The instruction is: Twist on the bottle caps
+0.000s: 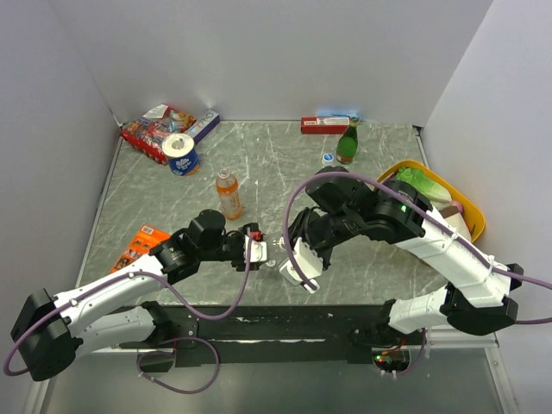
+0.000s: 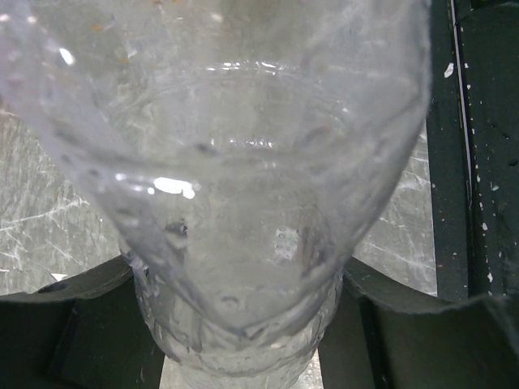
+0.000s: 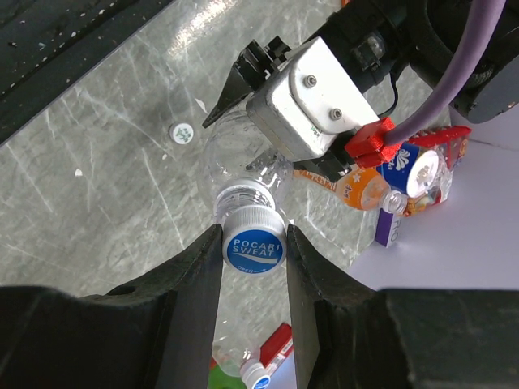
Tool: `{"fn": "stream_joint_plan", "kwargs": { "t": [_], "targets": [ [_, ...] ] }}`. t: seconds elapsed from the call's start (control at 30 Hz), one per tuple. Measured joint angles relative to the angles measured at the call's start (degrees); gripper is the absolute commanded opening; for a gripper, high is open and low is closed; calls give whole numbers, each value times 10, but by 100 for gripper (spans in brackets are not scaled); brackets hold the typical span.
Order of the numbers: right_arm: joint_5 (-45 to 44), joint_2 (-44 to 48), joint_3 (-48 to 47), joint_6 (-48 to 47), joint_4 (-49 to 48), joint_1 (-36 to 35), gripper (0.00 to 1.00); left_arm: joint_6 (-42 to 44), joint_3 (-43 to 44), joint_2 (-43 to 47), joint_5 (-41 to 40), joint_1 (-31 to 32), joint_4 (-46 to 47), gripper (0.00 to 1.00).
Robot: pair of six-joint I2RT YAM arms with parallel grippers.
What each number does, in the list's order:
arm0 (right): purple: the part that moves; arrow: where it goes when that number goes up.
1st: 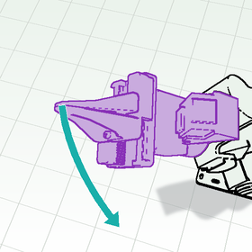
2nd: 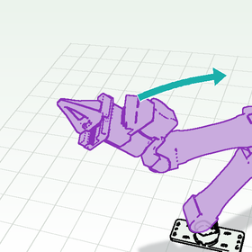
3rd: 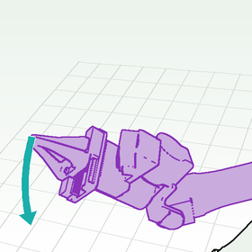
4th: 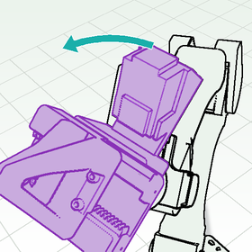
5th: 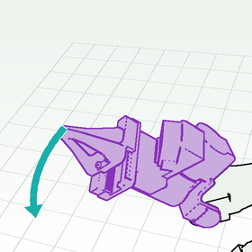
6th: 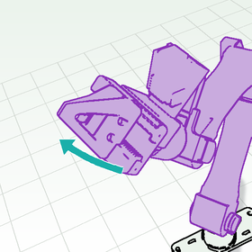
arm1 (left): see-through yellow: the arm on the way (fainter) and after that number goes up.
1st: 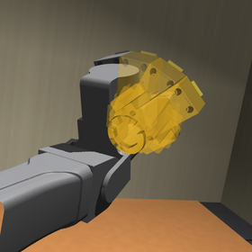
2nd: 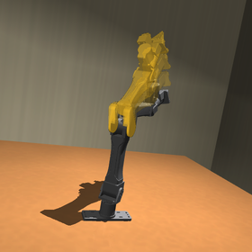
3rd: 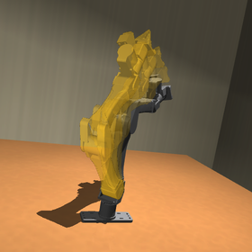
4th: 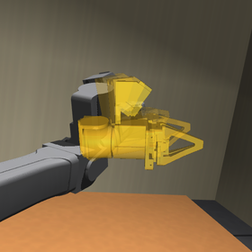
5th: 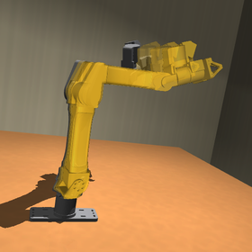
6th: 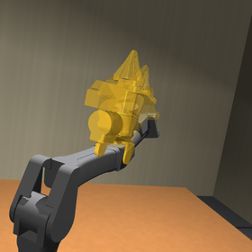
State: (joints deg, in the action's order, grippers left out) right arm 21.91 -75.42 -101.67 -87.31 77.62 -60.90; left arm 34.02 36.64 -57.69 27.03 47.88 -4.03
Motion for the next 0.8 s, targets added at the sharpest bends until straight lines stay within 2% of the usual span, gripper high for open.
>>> {"fn": "stream_joint_plan", "kwargs": {
  "t": [0.4, 0.8],
  "targets": [
    [1, 0, 0, 16, -1, -3, 26, -5, 0, 0, -11, 0, 9, 1],
    [31, 0, 21, 84, -24, 26, 26, -24, -40, 6, -46, 1, 82, 1]
  ]
}}
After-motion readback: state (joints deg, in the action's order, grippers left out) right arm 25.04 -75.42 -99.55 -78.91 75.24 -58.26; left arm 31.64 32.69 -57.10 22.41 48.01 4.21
